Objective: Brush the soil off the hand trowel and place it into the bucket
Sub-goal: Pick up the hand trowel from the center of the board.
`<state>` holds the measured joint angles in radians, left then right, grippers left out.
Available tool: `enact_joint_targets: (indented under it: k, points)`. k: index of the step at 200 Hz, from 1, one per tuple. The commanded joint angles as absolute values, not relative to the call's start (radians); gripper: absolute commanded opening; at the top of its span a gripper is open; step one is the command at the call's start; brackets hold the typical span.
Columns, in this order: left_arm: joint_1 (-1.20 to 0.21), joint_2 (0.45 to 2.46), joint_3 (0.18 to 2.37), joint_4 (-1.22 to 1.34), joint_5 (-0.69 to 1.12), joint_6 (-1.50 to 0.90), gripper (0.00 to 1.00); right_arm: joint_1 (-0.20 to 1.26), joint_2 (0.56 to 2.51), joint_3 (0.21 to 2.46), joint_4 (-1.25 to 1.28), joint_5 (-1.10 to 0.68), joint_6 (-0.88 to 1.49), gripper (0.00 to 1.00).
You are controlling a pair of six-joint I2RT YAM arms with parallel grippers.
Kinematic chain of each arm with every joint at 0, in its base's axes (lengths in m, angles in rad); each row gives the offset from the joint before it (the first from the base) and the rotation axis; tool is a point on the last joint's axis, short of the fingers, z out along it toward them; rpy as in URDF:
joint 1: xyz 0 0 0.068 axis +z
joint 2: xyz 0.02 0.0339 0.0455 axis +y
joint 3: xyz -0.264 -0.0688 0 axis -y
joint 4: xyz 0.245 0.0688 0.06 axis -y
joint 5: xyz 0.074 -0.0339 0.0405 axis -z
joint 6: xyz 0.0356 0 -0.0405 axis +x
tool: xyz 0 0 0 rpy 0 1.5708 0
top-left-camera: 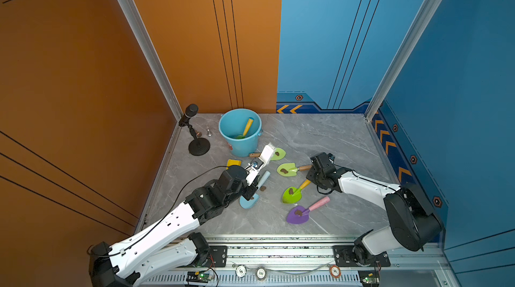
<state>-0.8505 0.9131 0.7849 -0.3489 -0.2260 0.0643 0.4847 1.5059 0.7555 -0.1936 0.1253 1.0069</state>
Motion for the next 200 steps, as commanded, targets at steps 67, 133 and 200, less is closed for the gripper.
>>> enact_joint_targets:
  k: [67, 133, 200]
  points:
    - [-0.868, 0.904, 0.775, -0.343, -0.253, 0.091, 0.00, 0.494, 1.560, 0.734, -0.137, 0.201, 1.075, 0.37]
    - [-0.869, 0.910, 0.772, -0.343, -0.261, 0.103, 0.00, 0.500, 1.529, 0.715, -0.093, 0.208, 1.083, 0.21]
    - [-0.872, 0.964, 0.783, -0.366, -0.233, 0.137, 0.00, 0.537, 1.360, 0.771, -0.052, 0.191, 0.900, 0.15]
